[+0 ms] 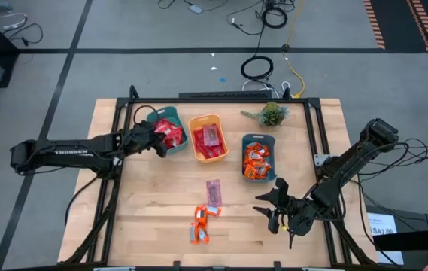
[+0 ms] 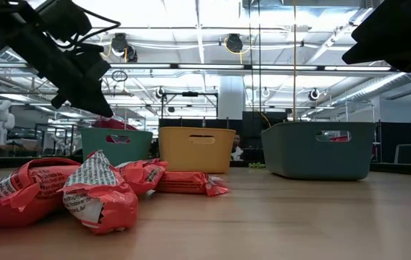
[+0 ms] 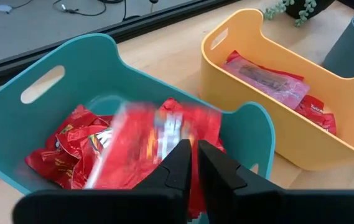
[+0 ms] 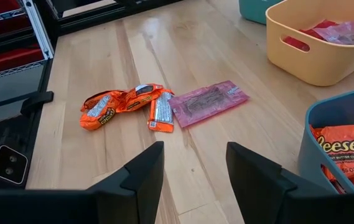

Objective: Sort candy
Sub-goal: Put the red pack of candy into the light blue bin, then put the pink wrapper gummy into the yellow bin

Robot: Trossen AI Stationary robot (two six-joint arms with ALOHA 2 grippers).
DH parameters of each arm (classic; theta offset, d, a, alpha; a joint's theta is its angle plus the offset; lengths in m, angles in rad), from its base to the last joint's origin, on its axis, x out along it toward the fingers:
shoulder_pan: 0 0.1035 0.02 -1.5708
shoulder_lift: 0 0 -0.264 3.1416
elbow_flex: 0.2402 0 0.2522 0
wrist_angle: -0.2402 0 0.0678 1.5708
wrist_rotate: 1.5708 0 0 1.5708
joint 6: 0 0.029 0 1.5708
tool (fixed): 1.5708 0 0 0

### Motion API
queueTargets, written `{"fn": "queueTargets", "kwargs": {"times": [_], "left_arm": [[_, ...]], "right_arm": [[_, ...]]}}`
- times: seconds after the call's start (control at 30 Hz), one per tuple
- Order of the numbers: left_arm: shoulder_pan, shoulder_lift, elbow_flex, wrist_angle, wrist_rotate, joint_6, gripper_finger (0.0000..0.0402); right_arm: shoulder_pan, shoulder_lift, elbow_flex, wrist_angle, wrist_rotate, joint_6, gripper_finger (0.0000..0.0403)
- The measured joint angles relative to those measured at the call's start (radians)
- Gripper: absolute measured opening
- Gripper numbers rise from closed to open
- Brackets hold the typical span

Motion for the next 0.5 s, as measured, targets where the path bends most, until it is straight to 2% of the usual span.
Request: {"fn": "queueTargets", "kwargs": {"times": [0.5], "left_arm": [[0.000, 0.000, 0.000, 0.000, -0.037, -0.008, 0.0042]], "right_arm": [[0.000, 0.000, 0.000, 0.000, 0.000, 0.003, 0.0165]]}}
